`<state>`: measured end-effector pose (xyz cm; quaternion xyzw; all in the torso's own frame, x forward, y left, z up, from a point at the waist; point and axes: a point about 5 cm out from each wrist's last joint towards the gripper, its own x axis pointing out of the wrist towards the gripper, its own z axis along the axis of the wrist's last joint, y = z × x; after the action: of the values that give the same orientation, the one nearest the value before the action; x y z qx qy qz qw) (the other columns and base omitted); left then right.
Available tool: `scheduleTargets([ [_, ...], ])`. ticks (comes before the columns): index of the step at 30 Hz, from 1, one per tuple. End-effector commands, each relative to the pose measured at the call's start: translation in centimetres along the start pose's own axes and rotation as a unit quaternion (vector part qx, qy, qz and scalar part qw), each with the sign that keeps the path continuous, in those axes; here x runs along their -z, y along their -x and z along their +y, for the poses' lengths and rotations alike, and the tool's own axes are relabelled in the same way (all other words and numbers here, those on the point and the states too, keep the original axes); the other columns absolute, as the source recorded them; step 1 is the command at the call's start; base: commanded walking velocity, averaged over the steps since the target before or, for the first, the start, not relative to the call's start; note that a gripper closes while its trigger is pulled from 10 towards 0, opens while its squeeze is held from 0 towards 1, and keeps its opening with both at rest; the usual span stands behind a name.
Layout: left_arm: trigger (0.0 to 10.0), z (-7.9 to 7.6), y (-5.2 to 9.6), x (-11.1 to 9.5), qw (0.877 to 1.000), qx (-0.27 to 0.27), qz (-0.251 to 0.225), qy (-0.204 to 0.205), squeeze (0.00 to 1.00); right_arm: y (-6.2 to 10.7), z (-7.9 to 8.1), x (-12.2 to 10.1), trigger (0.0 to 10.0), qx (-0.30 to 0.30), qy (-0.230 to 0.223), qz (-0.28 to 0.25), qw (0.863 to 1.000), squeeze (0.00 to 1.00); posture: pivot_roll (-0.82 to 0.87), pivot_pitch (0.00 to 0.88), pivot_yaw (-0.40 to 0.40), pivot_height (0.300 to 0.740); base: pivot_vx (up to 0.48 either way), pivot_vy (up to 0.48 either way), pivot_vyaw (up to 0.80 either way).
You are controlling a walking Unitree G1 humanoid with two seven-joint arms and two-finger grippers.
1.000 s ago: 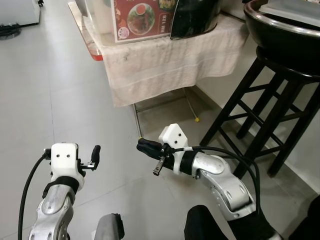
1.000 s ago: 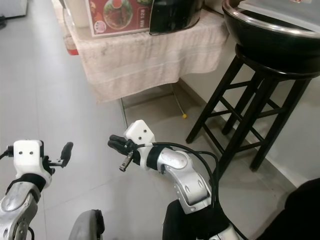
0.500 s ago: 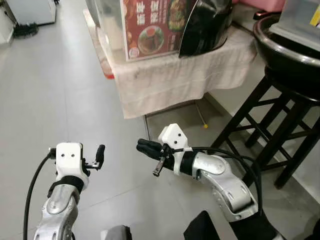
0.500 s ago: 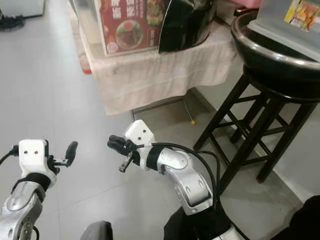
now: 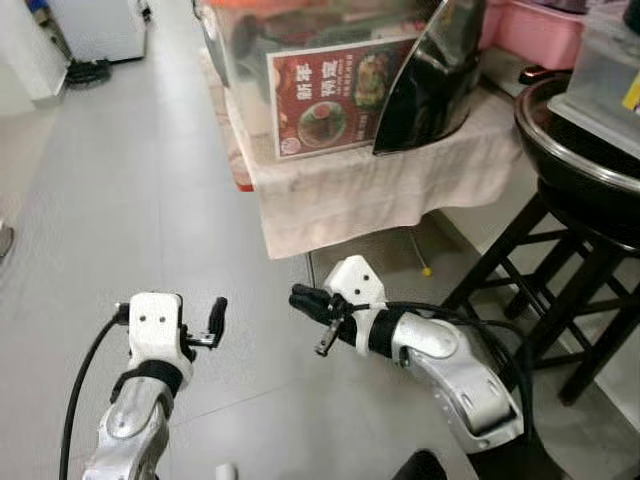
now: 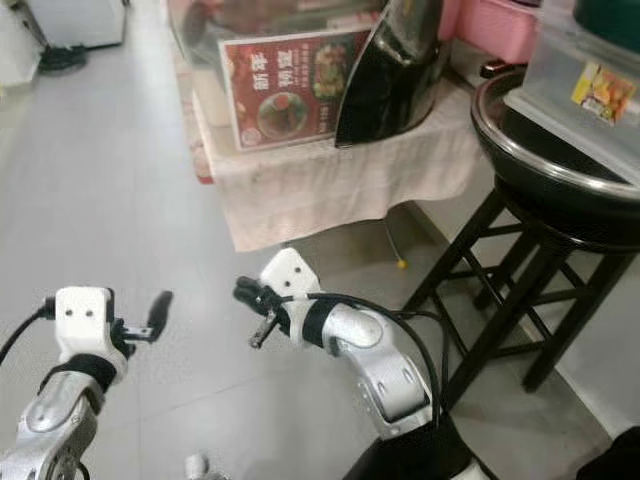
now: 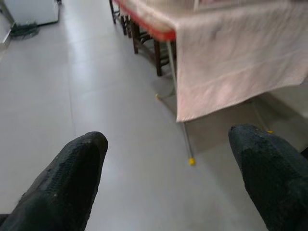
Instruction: Building children table
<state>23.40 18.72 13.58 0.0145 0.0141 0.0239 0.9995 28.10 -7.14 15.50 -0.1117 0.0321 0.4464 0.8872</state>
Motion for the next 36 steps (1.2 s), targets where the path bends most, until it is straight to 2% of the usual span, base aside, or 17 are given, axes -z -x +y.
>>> scheduleTargets([
  [1, 10.0, -0.1, 0.3, 0.3, 1.000, 0.003, 0.010, -0.002, 0.00, 0.2, 0.1, 0.8, 10.0, 0.006, -0.004, 0.017, 1.000, 0.00, 0.04, 0.037, -0.006, 0.740, 0.000, 0.000, 0.00],
  [3, 10.0, -0.6, 0.6, 0.4, 1.000, 0.012, 0.011, 0.001, 0.00, 0.8, -0.1, 1.5, 10.0, 0.025, -0.005, 0.030, 0.999, 0.00, 0.04, 0.023, -0.006, 0.740, 0.000, 0.000, 0.00],
  [6, 10.0, -0.6, 0.6, 0.4, 1.000, 0.012, 0.011, 0.001, 0.00, 0.8, -0.1, 1.5, 10.0, 0.025, -0.005, 0.030, 0.999, 0.00, 0.04, 0.023, -0.006, 0.740, 0.000, 0.000, 0.00],
  [8, 10.0, -1.4, 1.0, 0.4, 1.000, 0.025, 0.014, 0.007, 0.00, 1.2, -0.4, 1.9, 10.0, 0.044, -0.001, 0.040, 0.998, 0.00, 0.04, 0.012, -0.005, 0.740, 0.000, 0.000, 0.00],
  [11, 10.0, -1.7, 1.2, 0.5, 0.999, 0.030, 0.015, 0.012, 0.00, 1.4, -0.6, 2.1, 10.0, 0.053, 0.001, 0.045, 0.998, 0.00, 0.04, 0.010, -0.005, 0.740, 0.000, 0.000, 0.00],
  [14, 10.0, -2.3, 1.6, 0.6, 0.999, 0.040, 0.020, 0.013, 0.00, 2.1, -1.2, 2.5, 10.0, 0.090, -0.001, 0.050, 0.995, 0.00, 0.04, 0.006, -0.010, 0.740, 0.000, 0.000, 0.00],
  [20, 10.0, -2.3, 1.6, 0.7, 0.999, 0.038, 0.024, 0.011, 0.00, 2.8, -1.6, 2.9, 10.0, 0.114, -0.008, 0.051, 0.992, 0.00, 0.04, 0.006, -0.013, 0.740, 0.000, 0.000, 0.00],
  [21, 10.0, -2.3, 1.4, 0.7, 0.999, 0.038, 0.025, 0.012, 0.00, 3.0, -1.7, 3.1, 10.0, 0.120, 0.003, 0.062, 0.991, 0.00, 0.04, 0.005, -0.011, 0.740, 0.000, 0.000, 0.56],
  [25, 10.0, -2.4, 1.0, 0.9, 0.999, 0.039, 0.027, 0.013, 0.00, 2.8, -1.5, 3.5, 10.0, 0.116, 0.014, 0.078, 0.990, 0.00, 0.04, 0.004, -0.009, 0.740, 0.000, 0.000, 0.20],
  [36, 10.0, -2.5, 0.8, 0.9, 0.998, 0.047, 0.027, 0.013, 0.00, 2.7, -2.0, 3.5, 10.0, 0.131, -0.007, 0.071, 0.989, 0.00, 0.04, 0.004, -0.013, 0.740, 0.088, 0.000, 0.10],
])
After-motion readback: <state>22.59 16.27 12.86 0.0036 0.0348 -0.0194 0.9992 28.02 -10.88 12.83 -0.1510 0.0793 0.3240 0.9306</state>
